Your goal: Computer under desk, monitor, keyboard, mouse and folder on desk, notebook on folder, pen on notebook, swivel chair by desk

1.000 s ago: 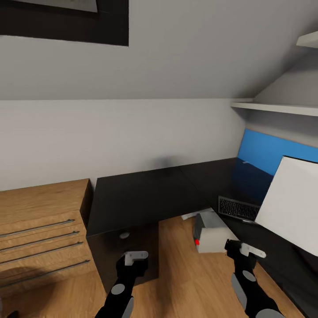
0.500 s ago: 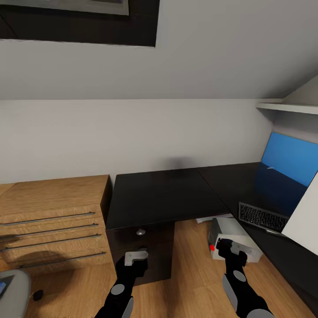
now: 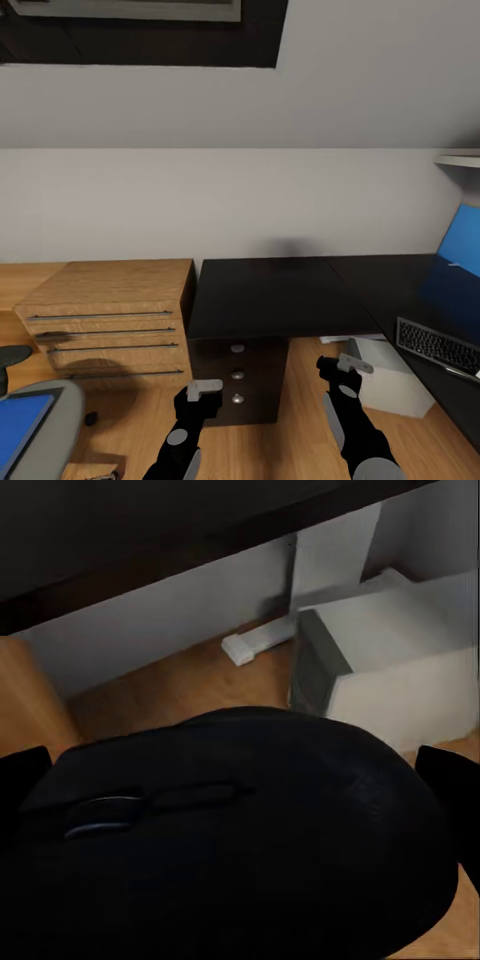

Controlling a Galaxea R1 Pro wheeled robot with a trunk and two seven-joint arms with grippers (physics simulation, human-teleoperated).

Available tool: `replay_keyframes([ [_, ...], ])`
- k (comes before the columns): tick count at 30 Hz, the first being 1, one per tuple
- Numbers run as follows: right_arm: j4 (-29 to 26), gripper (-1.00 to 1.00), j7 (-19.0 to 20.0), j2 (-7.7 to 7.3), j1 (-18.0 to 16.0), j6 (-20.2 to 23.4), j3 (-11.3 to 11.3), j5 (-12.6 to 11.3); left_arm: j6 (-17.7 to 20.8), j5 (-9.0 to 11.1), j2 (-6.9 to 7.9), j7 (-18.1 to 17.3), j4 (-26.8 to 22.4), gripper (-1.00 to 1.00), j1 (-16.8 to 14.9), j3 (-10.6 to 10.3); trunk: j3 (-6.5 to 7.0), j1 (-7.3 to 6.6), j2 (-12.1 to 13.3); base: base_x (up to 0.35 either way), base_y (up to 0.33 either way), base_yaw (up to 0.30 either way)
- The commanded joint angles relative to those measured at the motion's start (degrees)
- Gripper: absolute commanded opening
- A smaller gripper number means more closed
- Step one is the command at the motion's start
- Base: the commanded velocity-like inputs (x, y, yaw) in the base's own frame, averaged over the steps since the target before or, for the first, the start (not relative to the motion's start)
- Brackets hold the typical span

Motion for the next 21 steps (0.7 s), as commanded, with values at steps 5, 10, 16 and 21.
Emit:
replay_keyframes([
  [5,-7.42,-1.0,-2.44,2.11,0.07,8.57,1.58,0.05,0.25,0.42,0.05,0.42,-0.12,1.0,-0.05,-0.14,-0.25,0.0,-0.04,0.0,0.0,0.27],
  [10,-11.58,-1.0,-3.6,2.79,0.1,10.42,7.66,-0.22,0.25,0.46,0.45,0.42,-0.32,1.0,-0.05,0.04,-0.43,0.0,-0.04,0.0,0.0,0.27],
  [16,-6.74,-1.0,-4.28,2.79,0.1,7.89,11.66,-1.11,0.25,0.53,1.0,0.47,-0.39,1.0,-0.05,1.28,-0.61,0.0,-0.04,0.0,0.0,0.27],
  [21,-3.12,-1.0,-4.55,2.79,0.09,3.49,13.1,-1.21,0.25,2.11,1.02,0.4,-0.43,1.0,-0.05,6.04,-0.73,0.0,-0.04,0.0,0.0,0.27],
])
